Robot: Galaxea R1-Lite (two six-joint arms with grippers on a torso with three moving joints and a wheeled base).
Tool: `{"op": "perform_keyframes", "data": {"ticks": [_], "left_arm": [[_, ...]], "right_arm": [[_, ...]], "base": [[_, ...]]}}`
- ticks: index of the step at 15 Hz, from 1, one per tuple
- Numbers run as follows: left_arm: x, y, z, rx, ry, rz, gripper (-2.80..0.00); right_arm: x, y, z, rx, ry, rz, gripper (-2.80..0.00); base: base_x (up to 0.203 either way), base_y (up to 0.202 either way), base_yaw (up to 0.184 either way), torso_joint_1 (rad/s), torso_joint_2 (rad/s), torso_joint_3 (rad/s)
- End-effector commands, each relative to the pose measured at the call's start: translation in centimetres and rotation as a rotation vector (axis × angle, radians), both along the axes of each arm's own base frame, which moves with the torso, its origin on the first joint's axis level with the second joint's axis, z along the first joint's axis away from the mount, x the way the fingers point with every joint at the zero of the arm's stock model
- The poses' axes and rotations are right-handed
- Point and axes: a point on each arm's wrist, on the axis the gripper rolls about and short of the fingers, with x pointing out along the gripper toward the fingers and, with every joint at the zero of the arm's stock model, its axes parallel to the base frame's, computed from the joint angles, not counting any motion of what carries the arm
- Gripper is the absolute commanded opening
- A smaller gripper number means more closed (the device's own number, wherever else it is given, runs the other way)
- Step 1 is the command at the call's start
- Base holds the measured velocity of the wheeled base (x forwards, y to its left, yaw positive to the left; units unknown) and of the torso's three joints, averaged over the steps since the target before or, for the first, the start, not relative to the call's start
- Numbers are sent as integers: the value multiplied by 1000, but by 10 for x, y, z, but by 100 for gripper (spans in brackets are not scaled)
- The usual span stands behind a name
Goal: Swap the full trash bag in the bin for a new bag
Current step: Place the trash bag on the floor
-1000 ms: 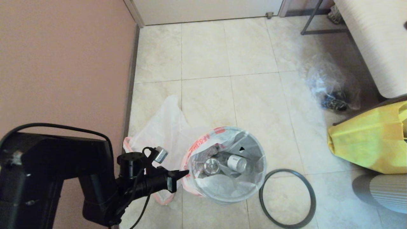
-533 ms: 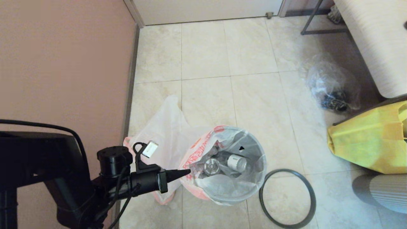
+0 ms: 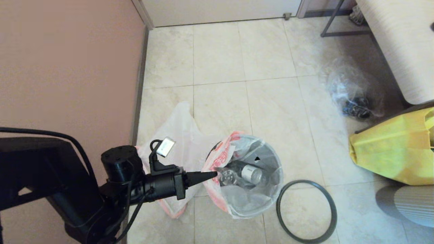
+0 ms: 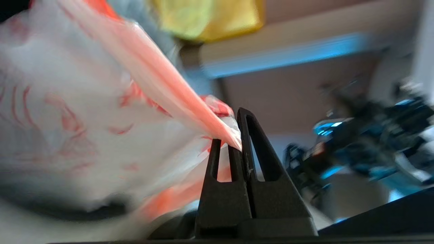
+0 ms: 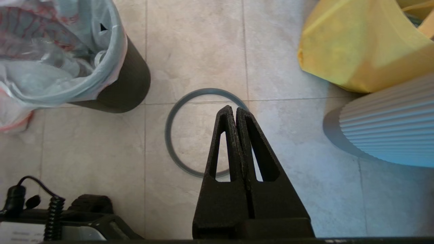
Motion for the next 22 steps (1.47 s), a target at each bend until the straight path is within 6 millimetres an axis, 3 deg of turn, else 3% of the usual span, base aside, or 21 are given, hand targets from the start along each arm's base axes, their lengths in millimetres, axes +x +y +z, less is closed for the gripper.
{"op": "perform_keyframes", "data": {"ticks": [1,6,11,16,22], "left_arm": [[-6,-2,28,-50,-71,-15,-280],[-30,8,104,-104,-181,-15,-280],[-50,5,191,-81,-112,86,-280],[-86,-27,234,47,-99,253,-280],[-130,-8,286,228,-139,417,-280]], "right_arm": [[0,0,0,-1,0,1,-280],[0,0,0,-1,0,0,-280],[0,0,0,-1,0,2,-280],[0,0,0,-1,0,2,-280],[0,0,0,-1,0,1,-280]], "base": [[0,0,0,0,0,0],[0,0,0,0,0,0],[0,0,0,0,0,0],[0,0,0,0,0,0],[0,0,0,0,0,0]]}}
